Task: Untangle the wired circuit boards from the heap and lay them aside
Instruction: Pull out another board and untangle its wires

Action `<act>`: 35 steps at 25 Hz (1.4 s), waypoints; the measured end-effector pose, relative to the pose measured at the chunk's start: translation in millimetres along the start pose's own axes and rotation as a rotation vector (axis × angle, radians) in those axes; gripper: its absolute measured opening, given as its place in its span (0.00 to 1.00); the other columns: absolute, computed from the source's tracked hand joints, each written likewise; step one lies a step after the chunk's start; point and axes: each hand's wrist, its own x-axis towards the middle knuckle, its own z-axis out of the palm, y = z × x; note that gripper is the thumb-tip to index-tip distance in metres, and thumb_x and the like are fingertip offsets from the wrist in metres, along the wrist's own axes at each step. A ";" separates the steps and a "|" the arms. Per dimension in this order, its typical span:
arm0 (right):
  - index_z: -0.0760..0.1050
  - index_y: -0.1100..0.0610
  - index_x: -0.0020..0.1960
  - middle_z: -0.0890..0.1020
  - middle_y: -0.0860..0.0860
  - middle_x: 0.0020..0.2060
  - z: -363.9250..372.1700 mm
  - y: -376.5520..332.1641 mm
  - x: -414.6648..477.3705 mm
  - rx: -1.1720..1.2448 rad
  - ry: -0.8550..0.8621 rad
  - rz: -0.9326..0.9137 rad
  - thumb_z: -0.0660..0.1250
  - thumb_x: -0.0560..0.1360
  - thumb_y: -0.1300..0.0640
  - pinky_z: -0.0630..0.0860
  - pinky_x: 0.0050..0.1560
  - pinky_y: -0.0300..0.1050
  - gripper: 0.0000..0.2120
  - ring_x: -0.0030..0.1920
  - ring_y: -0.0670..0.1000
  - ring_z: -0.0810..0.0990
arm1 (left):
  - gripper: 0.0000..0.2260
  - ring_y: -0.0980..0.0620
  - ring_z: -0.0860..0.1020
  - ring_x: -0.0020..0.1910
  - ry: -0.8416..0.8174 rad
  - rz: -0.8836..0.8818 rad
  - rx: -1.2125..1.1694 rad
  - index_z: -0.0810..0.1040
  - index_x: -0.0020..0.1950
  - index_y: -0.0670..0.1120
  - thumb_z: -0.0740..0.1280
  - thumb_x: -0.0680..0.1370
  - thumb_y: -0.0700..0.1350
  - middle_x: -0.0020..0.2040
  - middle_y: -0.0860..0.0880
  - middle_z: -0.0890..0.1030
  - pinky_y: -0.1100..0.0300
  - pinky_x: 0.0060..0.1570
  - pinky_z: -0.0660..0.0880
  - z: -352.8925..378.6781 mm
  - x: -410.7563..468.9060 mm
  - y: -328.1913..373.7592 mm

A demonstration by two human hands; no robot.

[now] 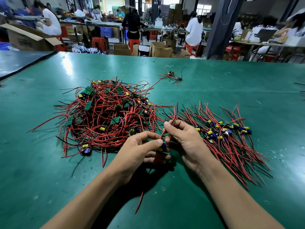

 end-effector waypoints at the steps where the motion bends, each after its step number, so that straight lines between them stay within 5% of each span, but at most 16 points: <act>1: 0.77 0.54 0.41 0.77 0.53 0.30 -0.2 0.5 0.3 0.001 -0.013 0.022 0.77 0.65 0.54 0.73 0.25 0.40 0.10 0.26 0.47 0.74 | 0.06 0.38 0.85 0.41 -0.001 -0.003 0.014 0.78 0.51 0.40 0.69 0.76 0.39 0.46 0.34 0.84 0.54 0.39 0.83 0.0 0.1 -0.1; 8: 0.79 0.51 0.40 0.79 0.53 0.33 -1.7 2.0 -2.8 -0.106 -0.136 0.127 0.81 0.66 0.51 0.74 0.27 0.41 0.11 0.28 0.49 0.76 | 0.07 0.43 0.84 0.35 0.045 0.041 0.076 0.83 0.45 0.37 0.68 0.77 0.40 0.42 0.36 0.84 0.57 0.36 0.82 2.9 -1.9 -2.8; 16: 0.83 0.57 0.55 0.78 0.60 0.35 3.1 11.3 -9.3 -0.359 -0.306 0.103 0.67 0.77 0.41 0.74 0.25 0.38 0.20 0.25 0.49 0.76 | 0.06 0.44 0.80 0.28 0.017 -0.046 0.130 0.81 0.41 0.32 0.68 0.76 0.33 0.36 0.35 0.81 0.60 0.26 0.77 -2.5 -4.7 0.8; 19: 0.85 0.55 0.52 0.82 0.56 0.34 -3.3 8.3 -6.1 -0.482 -0.232 0.015 0.68 0.77 0.43 0.73 0.27 0.37 0.17 0.27 0.47 0.78 | 0.05 0.44 0.80 0.27 0.020 -0.053 0.138 0.81 0.42 0.32 0.68 0.76 0.34 0.35 0.35 0.81 0.60 0.26 0.78 -1.7 -4.6 1.1; 22: 0.86 0.53 0.48 0.84 0.41 0.37 -10.3 6.5 0.3 -0.760 -0.098 -0.184 0.67 0.79 0.45 0.70 0.37 0.29 0.14 0.35 0.36 0.79 | 0.05 0.44 0.79 0.27 0.002 -0.080 0.131 0.80 0.43 0.33 0.68 0.76 0.35 0.35 0.35 0.81 0.60 0.26 0.77 -1.0 -4.5 3.2; 26: 0.86 0.55 0.47 0.85 0.45 0.44 -19.2 5.1 7.9 -0.846 0.080 -0.378 0.67 0.78 0.45 0.72 0.48 0.32 0.15 0.45 0.37 0.81 | 0.06 0.44 0.79 0.27 -0.005 -0.100 0.144 0.80 0.44 0.32 0.68 0.76 0.36 0.35 0.35 0.81 0.60 0.27 0.76 -0.1 -4.4 5.0; 30: 0.86 0.54 0.41 0.78 0.43 0.28 -18.8 3.8 10.2 -0.696 0.230 -0.297 0.61 0.82 0.43 0.65 0.29 0.33 0.21 0.26 0.41 0.71 | 0.06 0.45 0.80 0.27 -0.039 -0.086 0.183 0.81 0.42 0.34 0.68 0.76 0.35 0.34 0.37 0.81 0.63 0.25 0.74 4.3 -6.8 4.8; 35: 0.87 0.53 0.44 0.79 0.46 0.35 -9.9 -5.1 10.5 0.151 -0.001 0.137 0.55 0.82 0.41 0.59 0.24 0.36 0.26 0.25 0.44 0.62 | 0.06 0.45 0.80 0.27 -0.020 -0.061 0.234 0.80 0.47 0.31 0.67 0.77 0.34 0.34 0.38 0.82 0.63 0.24 0.74 5.4 -5.8 3.7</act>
